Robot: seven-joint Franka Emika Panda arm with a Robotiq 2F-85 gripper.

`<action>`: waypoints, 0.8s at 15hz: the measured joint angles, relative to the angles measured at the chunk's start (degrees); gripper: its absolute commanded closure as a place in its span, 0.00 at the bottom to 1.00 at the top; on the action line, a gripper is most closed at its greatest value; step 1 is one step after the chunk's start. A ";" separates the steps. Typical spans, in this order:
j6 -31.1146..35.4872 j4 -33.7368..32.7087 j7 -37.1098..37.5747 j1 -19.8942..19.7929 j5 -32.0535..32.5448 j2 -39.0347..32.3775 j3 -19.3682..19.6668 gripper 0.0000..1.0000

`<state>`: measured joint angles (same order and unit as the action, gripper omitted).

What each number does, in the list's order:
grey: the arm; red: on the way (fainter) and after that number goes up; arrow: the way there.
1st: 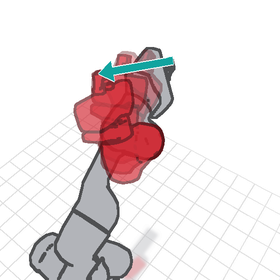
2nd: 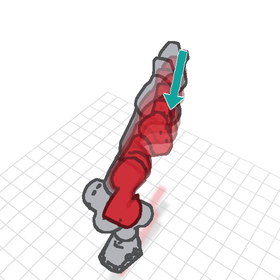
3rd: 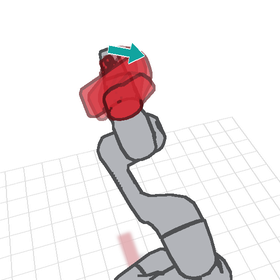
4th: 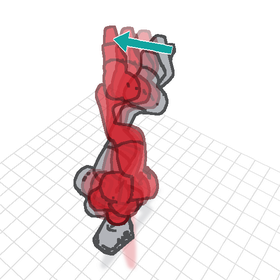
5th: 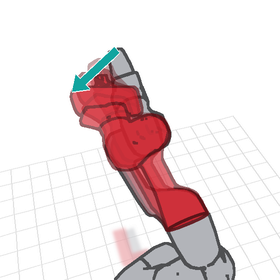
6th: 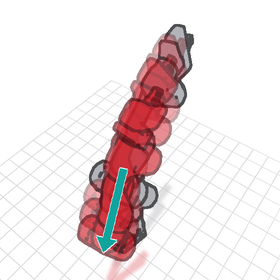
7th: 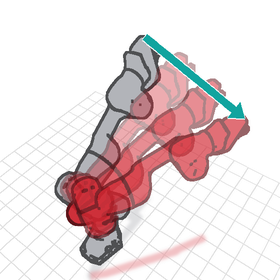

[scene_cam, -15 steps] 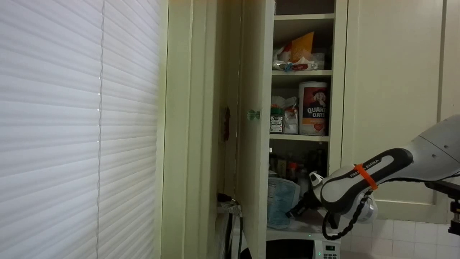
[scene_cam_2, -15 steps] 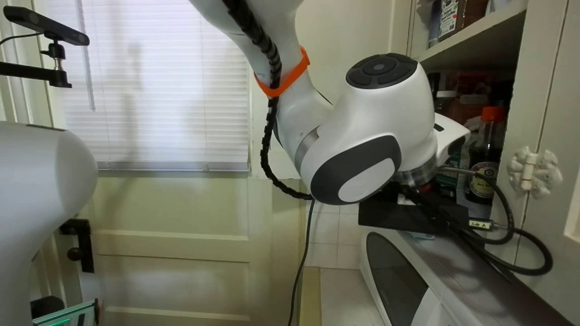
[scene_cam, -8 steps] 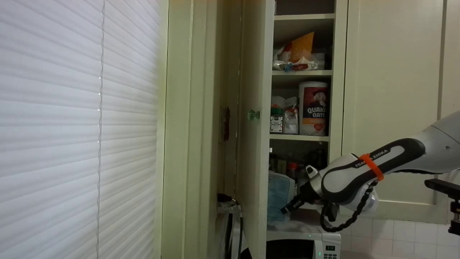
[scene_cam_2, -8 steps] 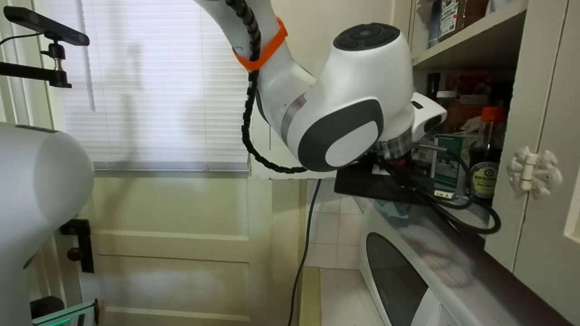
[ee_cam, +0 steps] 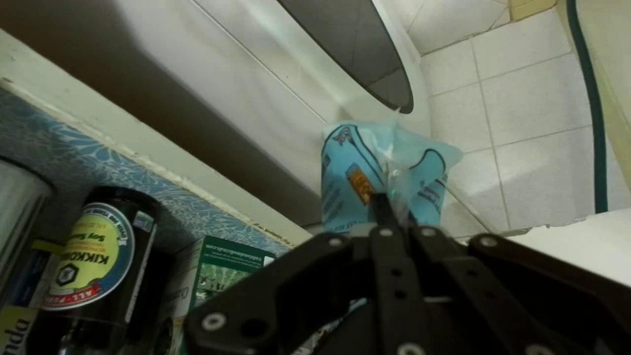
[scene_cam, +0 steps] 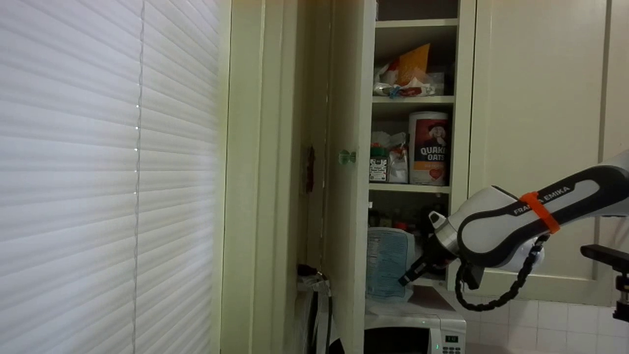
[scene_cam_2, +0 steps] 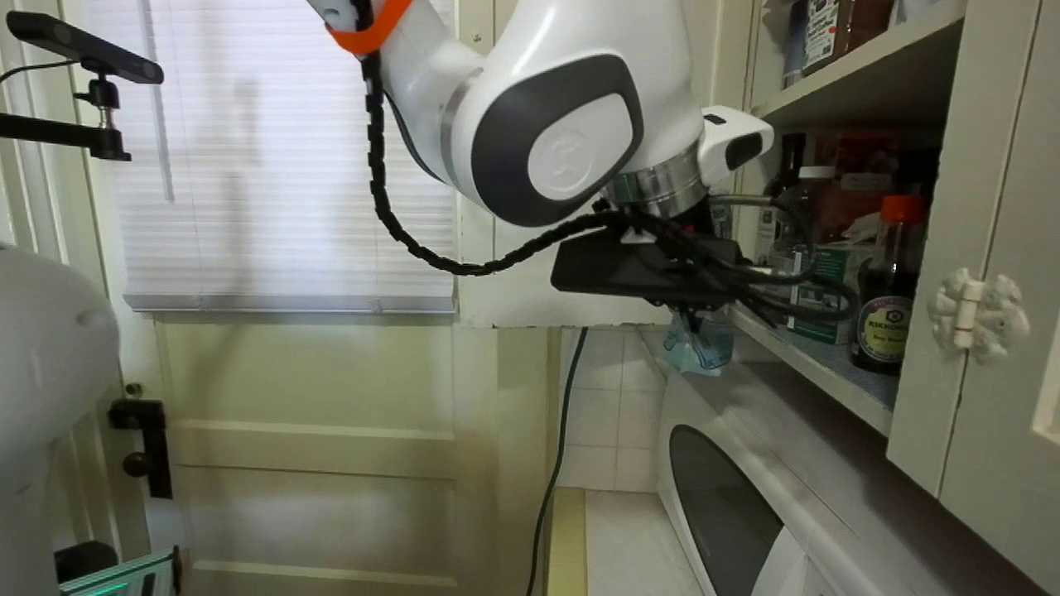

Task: Move the blue and white packet to the second shelf from the top

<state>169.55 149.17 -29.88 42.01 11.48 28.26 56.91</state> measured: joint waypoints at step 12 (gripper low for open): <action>-16.81 0.31 4.98 -31.71 -4.03 15.56 -35.95 1.00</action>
<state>152.73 149.48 -24.90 10.30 7.45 43.81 20.96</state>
